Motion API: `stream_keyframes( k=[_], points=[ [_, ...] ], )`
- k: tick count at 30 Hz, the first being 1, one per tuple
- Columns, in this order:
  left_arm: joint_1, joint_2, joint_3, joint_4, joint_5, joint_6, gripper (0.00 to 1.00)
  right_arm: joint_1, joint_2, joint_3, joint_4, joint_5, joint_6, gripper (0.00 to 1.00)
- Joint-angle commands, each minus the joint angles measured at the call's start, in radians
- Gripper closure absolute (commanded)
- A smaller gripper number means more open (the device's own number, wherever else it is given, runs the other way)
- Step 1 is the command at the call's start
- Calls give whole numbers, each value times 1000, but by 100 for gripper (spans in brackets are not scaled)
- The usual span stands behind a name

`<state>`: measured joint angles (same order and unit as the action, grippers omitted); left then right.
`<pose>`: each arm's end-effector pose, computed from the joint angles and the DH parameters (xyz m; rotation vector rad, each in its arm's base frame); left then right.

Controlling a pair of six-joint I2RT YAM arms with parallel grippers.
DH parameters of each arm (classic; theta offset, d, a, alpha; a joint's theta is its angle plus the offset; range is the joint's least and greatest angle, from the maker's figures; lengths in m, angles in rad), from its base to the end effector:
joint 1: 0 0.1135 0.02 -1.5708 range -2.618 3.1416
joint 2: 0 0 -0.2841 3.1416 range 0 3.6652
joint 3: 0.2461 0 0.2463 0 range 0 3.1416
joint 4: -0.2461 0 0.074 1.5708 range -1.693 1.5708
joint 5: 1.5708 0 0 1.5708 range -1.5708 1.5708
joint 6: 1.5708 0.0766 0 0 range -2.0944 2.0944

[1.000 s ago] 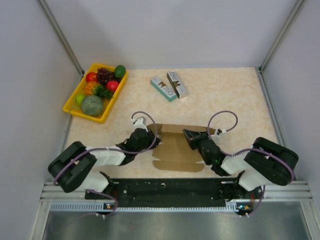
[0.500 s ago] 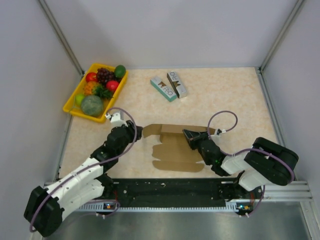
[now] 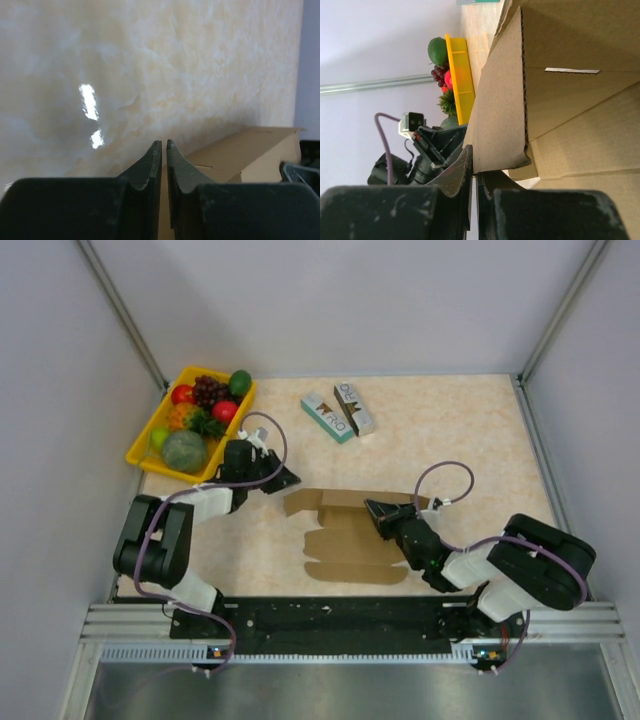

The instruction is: Fold the paper box

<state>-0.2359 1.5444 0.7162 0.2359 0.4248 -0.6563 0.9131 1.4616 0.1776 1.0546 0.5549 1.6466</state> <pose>0.3208 -0.1096 0.1818 -0.2170 2.2566 -0.9555 0.1845 0.1729 0.1521 1.0972 1.6424 1.3069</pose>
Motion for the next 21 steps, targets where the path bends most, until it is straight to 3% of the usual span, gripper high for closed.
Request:
stream_keyframes(
  k=[1, 8, 15, 21],
  points=[
    [3, 49, -24, 149, 259, -35, 88, -2, 19, -1, 16, -7, -1, 99],
    [-51, -13, -161, 237, 313, -66, 91, -2, 48, 3, 47, -19, 1, 99],
    [-128, -70, -254, 336, 267, -115, 91, -2, 43, 5, 38, -21, 2, 99],
    [-177, -118, -222, 194, 125, 21, 80, -2, 40, 13, 31, -27, 1, 100]
  ],
)
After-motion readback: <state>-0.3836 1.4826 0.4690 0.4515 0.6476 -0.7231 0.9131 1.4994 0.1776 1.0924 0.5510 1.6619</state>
